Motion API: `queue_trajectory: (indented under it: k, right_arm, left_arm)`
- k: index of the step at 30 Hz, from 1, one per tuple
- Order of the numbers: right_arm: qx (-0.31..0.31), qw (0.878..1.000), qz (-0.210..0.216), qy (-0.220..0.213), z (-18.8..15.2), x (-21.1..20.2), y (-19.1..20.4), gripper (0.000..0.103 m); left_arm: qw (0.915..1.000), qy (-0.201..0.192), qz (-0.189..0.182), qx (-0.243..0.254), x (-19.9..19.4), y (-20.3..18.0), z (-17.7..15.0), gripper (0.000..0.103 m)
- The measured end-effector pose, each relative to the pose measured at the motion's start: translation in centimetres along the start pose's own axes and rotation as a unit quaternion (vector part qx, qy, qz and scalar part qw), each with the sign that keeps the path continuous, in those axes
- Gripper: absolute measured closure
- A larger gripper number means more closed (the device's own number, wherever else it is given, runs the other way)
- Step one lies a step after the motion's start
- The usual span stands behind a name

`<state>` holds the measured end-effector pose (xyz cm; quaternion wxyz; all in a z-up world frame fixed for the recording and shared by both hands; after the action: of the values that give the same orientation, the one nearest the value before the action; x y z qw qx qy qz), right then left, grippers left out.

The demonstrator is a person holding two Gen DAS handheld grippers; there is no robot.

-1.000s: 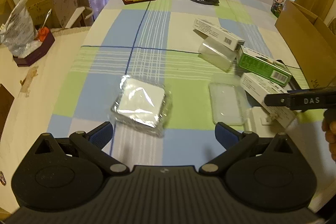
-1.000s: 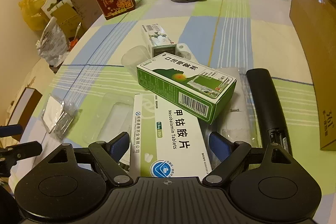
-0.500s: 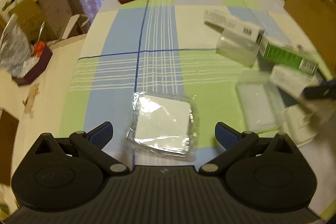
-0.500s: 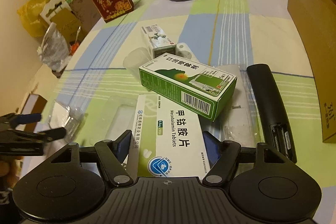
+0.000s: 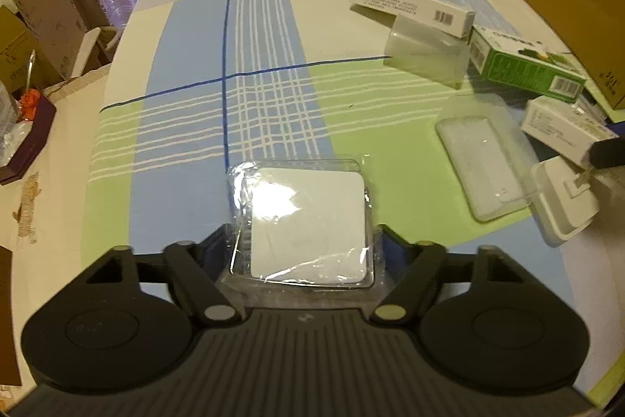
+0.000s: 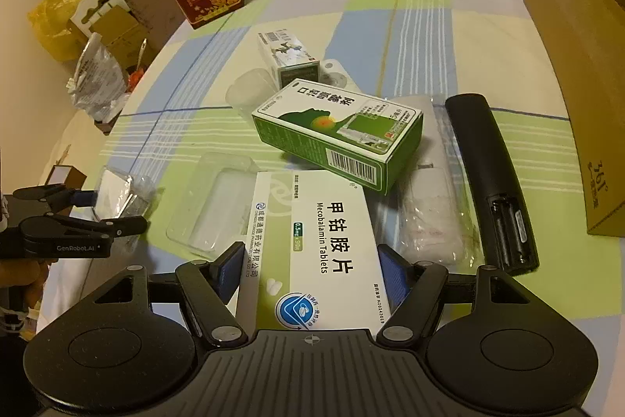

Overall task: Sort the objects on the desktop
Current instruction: 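Grasp the plastic-wrapped white pad with the left tool while the right tool lifts the box, then carry both items to the cardboard box and open the left tool to drop the pad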

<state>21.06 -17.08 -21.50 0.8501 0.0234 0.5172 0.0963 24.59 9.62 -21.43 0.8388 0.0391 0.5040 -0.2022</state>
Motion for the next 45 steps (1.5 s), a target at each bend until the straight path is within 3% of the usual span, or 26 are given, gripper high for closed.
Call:
queue_trajectory:
  k: [11,21,34,45]
  right_arm:
    - [-0.001,1.0,-0.003,0.021,0.6,1.4,0.2,0.033]
    - [0.004,1.0,-0.011,-0.013,0.0,-2.7,-0.1,0.033]
    - [0.033,0.997,-0.026,-0.057,-1.9,-10.8,-2.5,0.033]
    - [0.082,0.991,-0.046,-0.097,-3.7,-17.1,-8.1,0.033]
  left_arm:
    - [0.9999,-0.009,-0.008,-0.001,-1.1,-1.4,-0.7,0.036]
    - [0.9994,-0.03,-0.016,-0.001,-4.2,-3.9,-0.2,0.036]
    - [0.9971,-0.055,-0.047,0.023,-9.4,-11.6,-0.1,0.036]
    - [0.9913,-0.069,-0.083,0.076,-11.4,-20.3,2.0,0.036]
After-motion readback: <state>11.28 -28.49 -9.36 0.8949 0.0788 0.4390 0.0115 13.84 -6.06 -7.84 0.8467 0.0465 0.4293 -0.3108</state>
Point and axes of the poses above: each gripper's, at about its wrist camera, not at the fingertips, and x roughly the way its jaws point, y to its left, z to its top, the point moved 6 cm from there along x, roughly the way its jaws point, and after that the axes turned 11 degrees about -z, right-handed, at the moved point
